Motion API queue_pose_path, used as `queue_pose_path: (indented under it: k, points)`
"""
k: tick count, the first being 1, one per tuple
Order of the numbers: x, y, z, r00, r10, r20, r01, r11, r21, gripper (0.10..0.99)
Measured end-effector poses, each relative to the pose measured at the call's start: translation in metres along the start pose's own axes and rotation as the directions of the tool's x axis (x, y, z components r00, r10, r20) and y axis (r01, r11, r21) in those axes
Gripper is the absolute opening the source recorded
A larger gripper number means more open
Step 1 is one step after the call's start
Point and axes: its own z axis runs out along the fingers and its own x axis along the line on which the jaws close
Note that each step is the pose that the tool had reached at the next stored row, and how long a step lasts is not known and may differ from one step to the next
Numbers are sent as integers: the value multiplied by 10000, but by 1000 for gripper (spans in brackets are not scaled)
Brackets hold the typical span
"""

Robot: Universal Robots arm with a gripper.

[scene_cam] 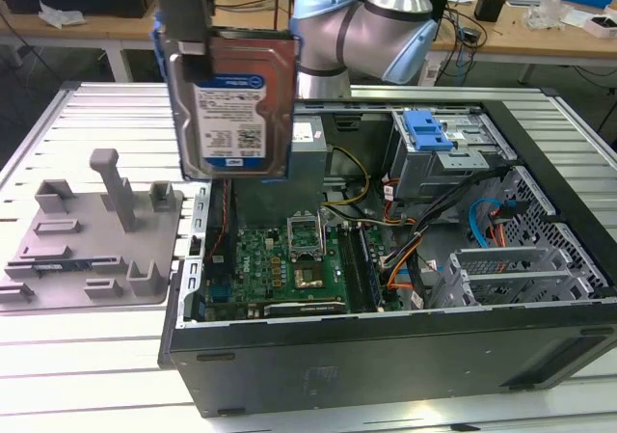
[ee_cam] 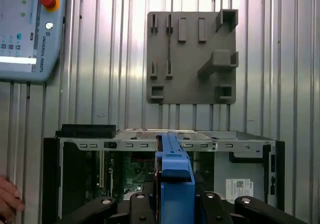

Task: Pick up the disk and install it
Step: 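Pick up the disk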

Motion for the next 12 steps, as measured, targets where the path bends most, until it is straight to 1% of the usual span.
queue_pose_path:
  k: [2,5,7,8,9,12]
  points:
    - [44,-126,-4,10000,0,1,0,10000,-8,369]
    - [95,-269,-10,10000,0,1,0,10000,-21,369]
    - [161,-453,-17,10000,2,2,-2,10000,-32,369]
    - [176,-493,-18,10000,1,2,-1,10000,-34,369]
    - [197,-551,-20,10000,0,2,0,10000,-37,369]
    - [276,-768,-29,10000,0,2,0,10000,-50,369]
